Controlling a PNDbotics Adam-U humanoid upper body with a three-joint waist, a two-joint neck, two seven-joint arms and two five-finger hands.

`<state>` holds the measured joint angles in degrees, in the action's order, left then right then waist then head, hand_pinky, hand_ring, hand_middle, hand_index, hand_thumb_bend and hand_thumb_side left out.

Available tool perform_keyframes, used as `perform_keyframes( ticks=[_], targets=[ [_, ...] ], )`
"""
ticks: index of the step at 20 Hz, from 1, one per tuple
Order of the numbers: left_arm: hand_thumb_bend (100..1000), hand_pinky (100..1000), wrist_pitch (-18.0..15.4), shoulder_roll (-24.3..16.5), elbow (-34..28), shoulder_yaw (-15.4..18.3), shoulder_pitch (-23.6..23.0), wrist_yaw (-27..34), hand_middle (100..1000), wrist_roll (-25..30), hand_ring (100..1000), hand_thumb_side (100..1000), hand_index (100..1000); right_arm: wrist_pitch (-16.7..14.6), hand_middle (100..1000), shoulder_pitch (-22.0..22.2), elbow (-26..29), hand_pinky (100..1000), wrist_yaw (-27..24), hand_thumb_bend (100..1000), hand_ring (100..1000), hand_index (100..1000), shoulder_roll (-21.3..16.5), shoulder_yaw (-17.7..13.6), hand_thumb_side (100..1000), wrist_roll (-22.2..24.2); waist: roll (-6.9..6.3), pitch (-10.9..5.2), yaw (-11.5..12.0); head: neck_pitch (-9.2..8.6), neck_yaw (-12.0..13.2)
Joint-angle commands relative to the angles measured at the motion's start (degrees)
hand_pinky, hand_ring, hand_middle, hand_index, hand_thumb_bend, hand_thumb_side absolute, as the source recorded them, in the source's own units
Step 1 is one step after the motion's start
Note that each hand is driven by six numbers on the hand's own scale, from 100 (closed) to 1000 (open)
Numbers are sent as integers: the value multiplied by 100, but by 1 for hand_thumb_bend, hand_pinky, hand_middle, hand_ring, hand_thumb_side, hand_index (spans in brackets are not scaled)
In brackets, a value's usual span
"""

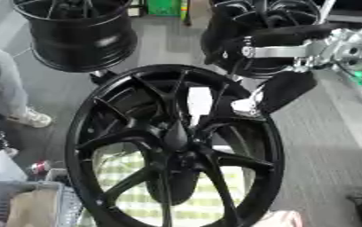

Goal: Pull the pin out of the wheel hub.

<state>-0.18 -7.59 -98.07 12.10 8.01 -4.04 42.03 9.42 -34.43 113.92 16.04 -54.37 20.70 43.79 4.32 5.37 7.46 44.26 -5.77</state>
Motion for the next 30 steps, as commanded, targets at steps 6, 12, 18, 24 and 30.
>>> perform_keyframes(
  ticks=[6,12,18,24,30],
  targets=[
    [100,678,-6,-112,-57,-27,68,0,654,16,683,910,773,28,955,-197,68,791,318,261,742,1000,53,14,580,233,-34,-63,21,-15,-14],
    [100,679,-5,-107,-59,-33,66,-1,654,25,684,910,773,117,950,-318,68,784,418,261,714,1000,196,58,578,294,-33,-59,20,-15,-24],
    [100,679,-15,-108,-57,-30,68,3,655,25,684,910,773,243,940,-407,68,778,500,256,690,1000,322,115,572,355,-44,-53,32,-15,-30],
    [100,680,-16,-102,-55,-36,65,5,655,33,684,911,774,374,934,-454,68,775,591,253,679,1000,415,154,571,415,-49,-56,26,-15,-35],
    [100,680,-17,-97,-55,-37,62,10,656,37,685,911,774,440,926,-500,-48,772,688,250,671,1000,540,221,572,479,-56,-61,30,-15,-43]
  ],
)
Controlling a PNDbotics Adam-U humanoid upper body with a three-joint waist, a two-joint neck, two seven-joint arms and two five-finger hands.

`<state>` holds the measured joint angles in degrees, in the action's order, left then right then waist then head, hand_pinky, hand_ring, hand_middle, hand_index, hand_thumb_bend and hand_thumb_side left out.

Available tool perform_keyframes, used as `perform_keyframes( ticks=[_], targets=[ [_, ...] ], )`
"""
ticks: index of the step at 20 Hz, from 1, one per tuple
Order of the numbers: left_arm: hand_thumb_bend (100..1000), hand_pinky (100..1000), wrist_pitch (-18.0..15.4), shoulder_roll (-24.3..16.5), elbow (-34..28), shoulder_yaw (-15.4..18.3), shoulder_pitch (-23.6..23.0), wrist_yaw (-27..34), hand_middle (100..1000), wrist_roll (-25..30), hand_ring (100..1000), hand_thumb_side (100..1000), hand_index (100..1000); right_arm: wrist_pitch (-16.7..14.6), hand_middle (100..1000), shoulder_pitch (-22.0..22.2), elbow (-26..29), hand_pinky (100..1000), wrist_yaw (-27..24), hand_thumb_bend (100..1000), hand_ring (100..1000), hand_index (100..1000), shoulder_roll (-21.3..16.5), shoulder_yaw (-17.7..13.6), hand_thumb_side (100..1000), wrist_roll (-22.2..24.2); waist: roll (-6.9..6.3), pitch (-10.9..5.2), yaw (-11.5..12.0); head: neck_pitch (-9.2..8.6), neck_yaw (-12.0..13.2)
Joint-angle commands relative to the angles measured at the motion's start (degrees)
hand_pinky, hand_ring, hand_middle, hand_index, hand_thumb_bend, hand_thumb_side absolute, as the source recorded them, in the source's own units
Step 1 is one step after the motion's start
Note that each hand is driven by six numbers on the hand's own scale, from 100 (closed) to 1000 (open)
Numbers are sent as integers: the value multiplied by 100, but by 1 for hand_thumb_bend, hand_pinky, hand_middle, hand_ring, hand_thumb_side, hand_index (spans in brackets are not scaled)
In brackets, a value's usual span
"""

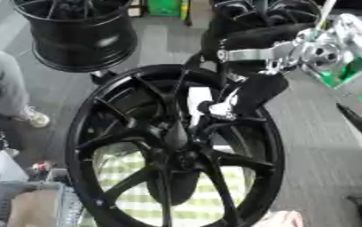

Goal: Pull the pin out of the wheel hub.

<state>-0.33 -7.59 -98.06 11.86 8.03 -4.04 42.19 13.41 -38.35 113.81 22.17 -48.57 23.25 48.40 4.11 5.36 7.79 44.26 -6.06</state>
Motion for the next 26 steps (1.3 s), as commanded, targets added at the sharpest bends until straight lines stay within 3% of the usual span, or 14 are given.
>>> perform_keyframes(
  ticks=[1,26],
  targets=[
    [100,680,-3,-95,-54,-14,59,10,656,22,685,911,774,41,924,-118,-86,772,98,250,670,1000,-11,-19,572,20,-36,-61,0,-15,-17],
    [100,682,-10,-78,-53,-17,56,21,657,45,686,911,774,-197,898,-160,-1155,770,600,254,662,1000,358,163,576,-116,-59,-61,22,-15,-15]
  ],
)
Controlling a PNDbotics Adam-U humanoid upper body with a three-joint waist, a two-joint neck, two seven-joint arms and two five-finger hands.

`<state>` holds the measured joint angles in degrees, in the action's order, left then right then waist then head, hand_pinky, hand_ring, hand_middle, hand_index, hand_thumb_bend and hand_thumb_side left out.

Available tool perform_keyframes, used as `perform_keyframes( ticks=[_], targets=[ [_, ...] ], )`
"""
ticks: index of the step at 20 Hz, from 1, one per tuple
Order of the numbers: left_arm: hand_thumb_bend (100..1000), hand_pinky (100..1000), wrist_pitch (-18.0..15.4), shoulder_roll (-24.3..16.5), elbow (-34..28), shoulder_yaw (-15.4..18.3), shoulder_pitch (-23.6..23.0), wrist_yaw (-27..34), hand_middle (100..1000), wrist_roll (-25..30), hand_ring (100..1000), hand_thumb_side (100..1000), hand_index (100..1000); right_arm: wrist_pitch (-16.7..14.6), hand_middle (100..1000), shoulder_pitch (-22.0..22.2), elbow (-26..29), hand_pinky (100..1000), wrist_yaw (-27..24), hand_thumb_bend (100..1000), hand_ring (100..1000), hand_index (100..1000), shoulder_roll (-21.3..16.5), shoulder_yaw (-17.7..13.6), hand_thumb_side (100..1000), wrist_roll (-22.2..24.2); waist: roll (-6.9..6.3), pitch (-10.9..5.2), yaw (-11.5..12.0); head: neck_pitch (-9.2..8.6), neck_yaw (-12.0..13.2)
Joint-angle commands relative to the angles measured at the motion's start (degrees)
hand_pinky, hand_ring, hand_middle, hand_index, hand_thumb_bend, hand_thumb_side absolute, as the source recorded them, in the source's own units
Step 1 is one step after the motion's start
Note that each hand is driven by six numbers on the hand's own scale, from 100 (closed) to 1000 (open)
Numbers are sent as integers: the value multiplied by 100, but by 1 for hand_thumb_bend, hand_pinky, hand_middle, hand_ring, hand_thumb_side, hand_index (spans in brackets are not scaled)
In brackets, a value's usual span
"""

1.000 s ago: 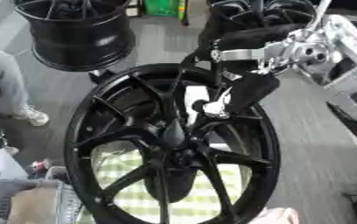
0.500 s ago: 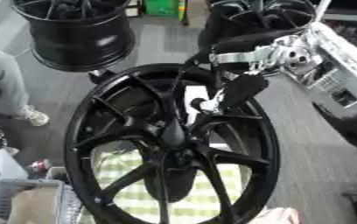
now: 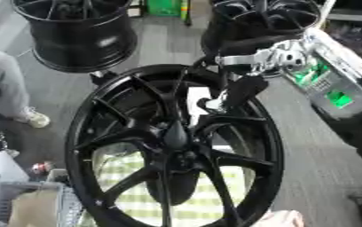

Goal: Pull the pin out of the wheel hub.

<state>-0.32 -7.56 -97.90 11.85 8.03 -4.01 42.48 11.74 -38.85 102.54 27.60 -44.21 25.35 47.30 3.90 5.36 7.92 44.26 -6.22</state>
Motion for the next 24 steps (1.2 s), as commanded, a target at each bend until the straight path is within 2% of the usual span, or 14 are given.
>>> perform_keyframes(
  ticks=[1,24],
  targets=[
    [100,682,-12,-81,-69,-17,57,19,657,17,686,911,774,-35,897,-107,-46,771,75,254,663,1000,-72,-42,576,-2,-39,-62,10,-15,1],
    [100,683,-19,-70,-70,-30,67,22,657,37,687,911,775,-119,885,-100,-490,771,287,252,664,990,127,39,574,-14,-43,-62,20,-15,-10]
  ],
)
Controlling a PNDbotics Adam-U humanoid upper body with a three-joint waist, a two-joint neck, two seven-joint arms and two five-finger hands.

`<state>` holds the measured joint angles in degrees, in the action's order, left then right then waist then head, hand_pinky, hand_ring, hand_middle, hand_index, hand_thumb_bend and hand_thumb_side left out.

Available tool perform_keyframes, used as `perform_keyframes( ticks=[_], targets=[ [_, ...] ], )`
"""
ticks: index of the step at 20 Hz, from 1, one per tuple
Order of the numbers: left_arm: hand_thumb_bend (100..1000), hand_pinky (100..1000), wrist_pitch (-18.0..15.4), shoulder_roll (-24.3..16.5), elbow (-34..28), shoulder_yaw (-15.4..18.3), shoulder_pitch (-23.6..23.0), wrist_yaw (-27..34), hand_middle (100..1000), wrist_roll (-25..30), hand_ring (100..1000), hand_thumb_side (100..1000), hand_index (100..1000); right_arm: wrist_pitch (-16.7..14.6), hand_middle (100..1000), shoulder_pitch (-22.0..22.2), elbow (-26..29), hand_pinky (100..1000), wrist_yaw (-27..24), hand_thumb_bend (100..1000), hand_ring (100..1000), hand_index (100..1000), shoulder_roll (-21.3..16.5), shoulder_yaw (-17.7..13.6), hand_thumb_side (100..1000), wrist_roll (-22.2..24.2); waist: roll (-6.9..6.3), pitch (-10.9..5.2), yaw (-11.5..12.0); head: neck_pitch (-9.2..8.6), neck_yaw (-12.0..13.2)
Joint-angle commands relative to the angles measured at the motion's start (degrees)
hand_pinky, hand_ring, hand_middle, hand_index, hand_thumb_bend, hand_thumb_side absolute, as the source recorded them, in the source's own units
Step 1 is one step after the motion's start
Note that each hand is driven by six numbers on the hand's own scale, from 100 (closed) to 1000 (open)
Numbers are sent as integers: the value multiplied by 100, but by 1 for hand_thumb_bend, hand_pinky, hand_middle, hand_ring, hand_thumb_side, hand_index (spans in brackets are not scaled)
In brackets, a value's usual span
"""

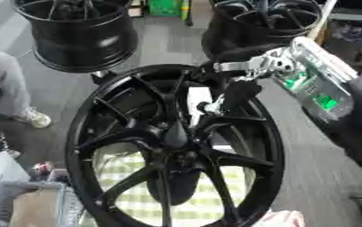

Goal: Pull the pin out of the wheel hub.

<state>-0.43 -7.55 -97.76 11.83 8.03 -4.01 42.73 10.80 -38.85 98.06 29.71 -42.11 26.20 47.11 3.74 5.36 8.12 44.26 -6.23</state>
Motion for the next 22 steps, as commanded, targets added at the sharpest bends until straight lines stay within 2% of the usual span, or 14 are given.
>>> perform_keyframes(
  ticks=[1,22],
  targets=[
    [100,683,-7,-71,-84,-28,67,23,657,12,687,911,775,-33,885,-102,-62,771,87,252,664,990,-77,-45,574,2,-27,-62,1,-15,-8],
    [100,684,5,-61,-94,-21,55,20,658,19,688,913,775,-174,853,-111,-436,773,368,261,661,962,84,-10,559,12,-24,-61,1,-15,-5]
  ],
)
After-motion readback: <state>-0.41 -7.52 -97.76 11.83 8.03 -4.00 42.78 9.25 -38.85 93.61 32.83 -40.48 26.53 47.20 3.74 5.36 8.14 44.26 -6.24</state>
